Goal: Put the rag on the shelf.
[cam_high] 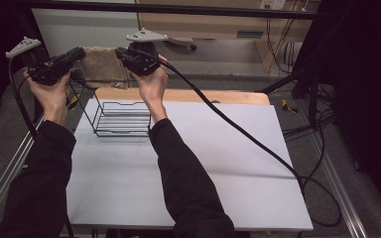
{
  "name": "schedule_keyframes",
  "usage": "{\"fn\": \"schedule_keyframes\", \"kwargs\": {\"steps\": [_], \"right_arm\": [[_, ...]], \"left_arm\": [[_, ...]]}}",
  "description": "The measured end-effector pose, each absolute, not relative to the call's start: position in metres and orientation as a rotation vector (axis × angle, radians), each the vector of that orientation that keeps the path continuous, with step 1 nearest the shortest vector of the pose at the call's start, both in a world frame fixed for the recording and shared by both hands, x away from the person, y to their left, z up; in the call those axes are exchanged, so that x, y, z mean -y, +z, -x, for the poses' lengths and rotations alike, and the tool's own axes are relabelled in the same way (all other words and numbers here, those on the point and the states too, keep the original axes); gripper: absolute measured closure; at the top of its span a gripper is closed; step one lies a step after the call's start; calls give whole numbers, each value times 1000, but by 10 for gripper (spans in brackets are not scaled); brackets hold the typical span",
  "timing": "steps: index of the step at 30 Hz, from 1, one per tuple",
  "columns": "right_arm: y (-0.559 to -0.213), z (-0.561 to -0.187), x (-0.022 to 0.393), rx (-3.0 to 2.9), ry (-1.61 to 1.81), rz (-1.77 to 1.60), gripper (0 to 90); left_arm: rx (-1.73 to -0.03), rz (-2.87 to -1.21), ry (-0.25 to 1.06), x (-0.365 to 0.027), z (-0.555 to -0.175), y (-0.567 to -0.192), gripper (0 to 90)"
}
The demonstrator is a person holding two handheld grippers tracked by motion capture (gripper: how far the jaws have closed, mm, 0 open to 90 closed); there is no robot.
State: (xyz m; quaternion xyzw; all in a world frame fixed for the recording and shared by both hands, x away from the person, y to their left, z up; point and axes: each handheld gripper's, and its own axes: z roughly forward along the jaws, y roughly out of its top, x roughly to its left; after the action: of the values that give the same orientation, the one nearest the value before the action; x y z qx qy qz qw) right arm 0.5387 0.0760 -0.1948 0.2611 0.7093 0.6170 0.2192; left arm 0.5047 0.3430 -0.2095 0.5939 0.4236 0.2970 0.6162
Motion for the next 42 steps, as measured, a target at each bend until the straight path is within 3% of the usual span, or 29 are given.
{"fn": "schedule_keyframes", "kwargs": {"steps": [12, 42], "right_arm": [[-212, -534, -78, -2013, 1679, -705, 863], [-217, -499, -81, -2081, 1579, -550, 860]], "left_arm": [[-974, -1390, 669, -348, -494, -226, 846], [-931, -1419, 622, -357, -464, -243, 838]]}}
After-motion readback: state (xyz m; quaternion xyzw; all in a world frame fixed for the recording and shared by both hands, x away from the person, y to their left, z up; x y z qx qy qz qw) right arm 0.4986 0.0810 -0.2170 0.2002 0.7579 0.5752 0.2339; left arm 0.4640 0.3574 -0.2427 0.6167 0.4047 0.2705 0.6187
